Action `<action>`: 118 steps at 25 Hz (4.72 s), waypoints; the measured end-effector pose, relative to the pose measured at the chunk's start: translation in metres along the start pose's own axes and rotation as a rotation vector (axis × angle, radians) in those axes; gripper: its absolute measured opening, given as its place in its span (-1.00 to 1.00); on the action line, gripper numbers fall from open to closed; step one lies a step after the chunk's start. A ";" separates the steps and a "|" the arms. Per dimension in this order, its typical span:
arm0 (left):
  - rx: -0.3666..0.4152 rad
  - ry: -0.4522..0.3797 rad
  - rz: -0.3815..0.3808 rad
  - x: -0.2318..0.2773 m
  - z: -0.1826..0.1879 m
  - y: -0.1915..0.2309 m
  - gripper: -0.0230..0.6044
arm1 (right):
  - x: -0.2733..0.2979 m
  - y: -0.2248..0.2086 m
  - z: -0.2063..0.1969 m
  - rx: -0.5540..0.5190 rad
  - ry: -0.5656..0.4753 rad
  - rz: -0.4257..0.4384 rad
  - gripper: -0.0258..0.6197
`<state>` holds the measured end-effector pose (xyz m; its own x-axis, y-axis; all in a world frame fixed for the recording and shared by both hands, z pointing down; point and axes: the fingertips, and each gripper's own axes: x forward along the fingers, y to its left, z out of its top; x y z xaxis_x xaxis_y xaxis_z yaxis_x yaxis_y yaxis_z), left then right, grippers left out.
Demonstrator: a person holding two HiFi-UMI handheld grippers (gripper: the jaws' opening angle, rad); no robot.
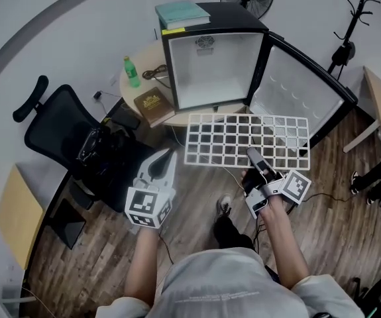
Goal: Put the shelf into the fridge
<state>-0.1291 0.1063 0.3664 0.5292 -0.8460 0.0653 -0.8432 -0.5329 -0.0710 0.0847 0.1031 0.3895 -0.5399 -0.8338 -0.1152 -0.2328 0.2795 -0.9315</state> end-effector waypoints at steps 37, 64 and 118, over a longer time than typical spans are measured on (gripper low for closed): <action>-0.385 0.236 0.180 0.225 -0.069 0.138 -0.57 | 0.254 -0.112 0.093 0.143 0.326 0.027 -0.80; -0.414 0.369 0.153 0.257 -0.126 0.140 -0.76 | 0.262 -0.187 0.091 0.172 0.321 -0.077 -0.80; -0.426 0.369 0.176 0.278 -0.129 0.159 -0.77 | 0.286 -0.213 0.096 0.212 0.307 -0.078 -0.80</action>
<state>-0.1278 -0.2115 0.5015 0.3741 -0.8183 0.4365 -0.9196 -0.2664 0.2888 0.0581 -0.2404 0.5214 -0.7516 -0.6586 0.0377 -0.1280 0.0895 -0.9877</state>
